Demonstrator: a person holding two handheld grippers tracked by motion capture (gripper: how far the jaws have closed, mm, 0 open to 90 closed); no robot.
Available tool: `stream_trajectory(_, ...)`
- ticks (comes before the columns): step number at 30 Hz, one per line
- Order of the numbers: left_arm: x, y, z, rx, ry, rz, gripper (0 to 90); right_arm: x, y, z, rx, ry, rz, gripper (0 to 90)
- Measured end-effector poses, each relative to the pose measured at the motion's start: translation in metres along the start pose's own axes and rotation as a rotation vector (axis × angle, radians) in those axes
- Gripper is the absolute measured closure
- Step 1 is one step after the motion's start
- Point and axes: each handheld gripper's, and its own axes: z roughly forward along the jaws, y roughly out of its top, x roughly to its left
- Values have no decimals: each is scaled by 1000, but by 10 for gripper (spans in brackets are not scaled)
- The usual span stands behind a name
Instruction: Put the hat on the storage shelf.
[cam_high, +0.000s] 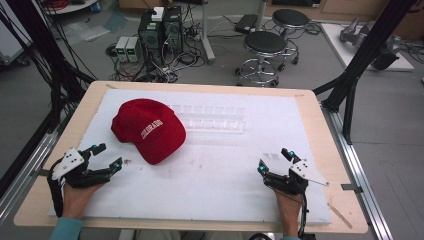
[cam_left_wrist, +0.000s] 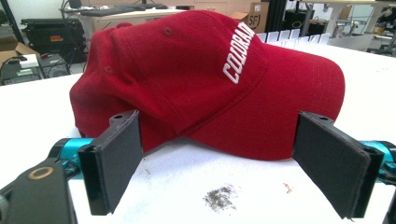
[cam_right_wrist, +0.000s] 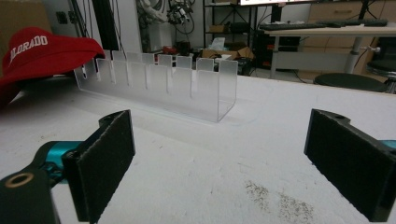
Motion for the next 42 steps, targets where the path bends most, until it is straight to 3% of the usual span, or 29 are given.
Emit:
stream_trajectory(9, 0, 0, 0, 1, 6, -1, 173, 0, 0, 0, 7, 4, 2, 76)
stream_trajectory(16, 3, 0, -1, -11, 11, -37, 172, 0, 0, 0, 3, 8, -5, 76)
stream_trajectory(24, 4, 0, -1, -12, 8, -48, 172, 1, 0, 0, 2, 9, -7, 76)
stream_trajectory(29, 6, 1, 0, 10, 10, -49, 169, 1, 0, 0, 3, 9, -10, 76)
stream_trajectory(30, 8, 3, 0, 27, 14, -27, 169, 0, 0, 0, 2, 10, -12, 76)
stream_trajectory(37, 18, 21, -1, 34, -1, -14, 168, 1, 0, 0, 3, 8, -9, 76)
stream_trajectory(42, 36, 44, 0, 42, -46, -17, 169, 1, 0, 0, 3, 8, -11, 76)
